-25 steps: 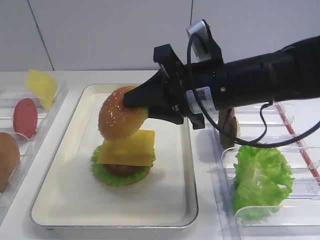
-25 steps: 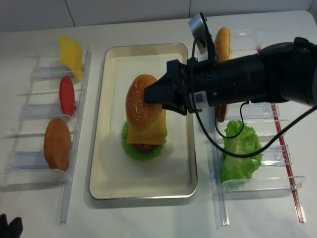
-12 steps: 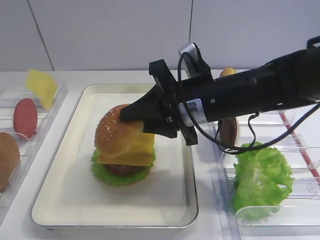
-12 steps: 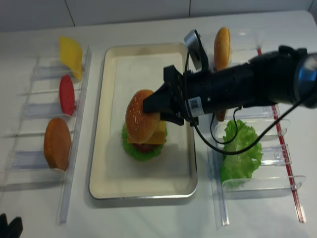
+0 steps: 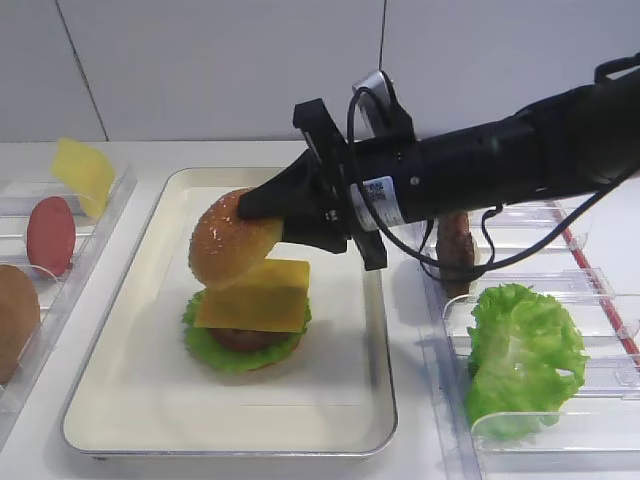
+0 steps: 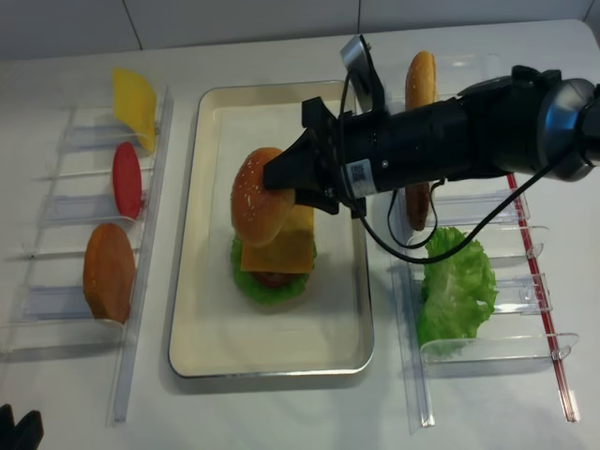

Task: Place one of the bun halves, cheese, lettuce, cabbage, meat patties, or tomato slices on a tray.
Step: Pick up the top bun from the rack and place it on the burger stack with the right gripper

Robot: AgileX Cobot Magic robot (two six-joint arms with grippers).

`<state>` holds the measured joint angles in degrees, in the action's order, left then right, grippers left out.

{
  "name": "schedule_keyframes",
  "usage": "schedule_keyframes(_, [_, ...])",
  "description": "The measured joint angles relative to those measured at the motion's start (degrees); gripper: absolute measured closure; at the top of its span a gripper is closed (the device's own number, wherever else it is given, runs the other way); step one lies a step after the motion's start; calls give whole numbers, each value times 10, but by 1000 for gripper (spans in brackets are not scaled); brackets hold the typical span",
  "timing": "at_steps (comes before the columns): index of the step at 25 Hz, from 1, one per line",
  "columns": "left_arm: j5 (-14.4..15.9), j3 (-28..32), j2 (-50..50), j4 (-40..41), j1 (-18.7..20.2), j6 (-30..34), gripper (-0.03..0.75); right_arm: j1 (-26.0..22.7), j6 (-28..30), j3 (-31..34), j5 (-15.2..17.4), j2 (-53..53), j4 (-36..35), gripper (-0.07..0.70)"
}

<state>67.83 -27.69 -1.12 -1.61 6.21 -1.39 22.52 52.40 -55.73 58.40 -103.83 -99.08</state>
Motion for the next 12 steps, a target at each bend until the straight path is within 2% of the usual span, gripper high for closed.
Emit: schedule_keyframes(12, [0,0,0,0,0,0,494,-3,-9,0,6,-35,17,423])
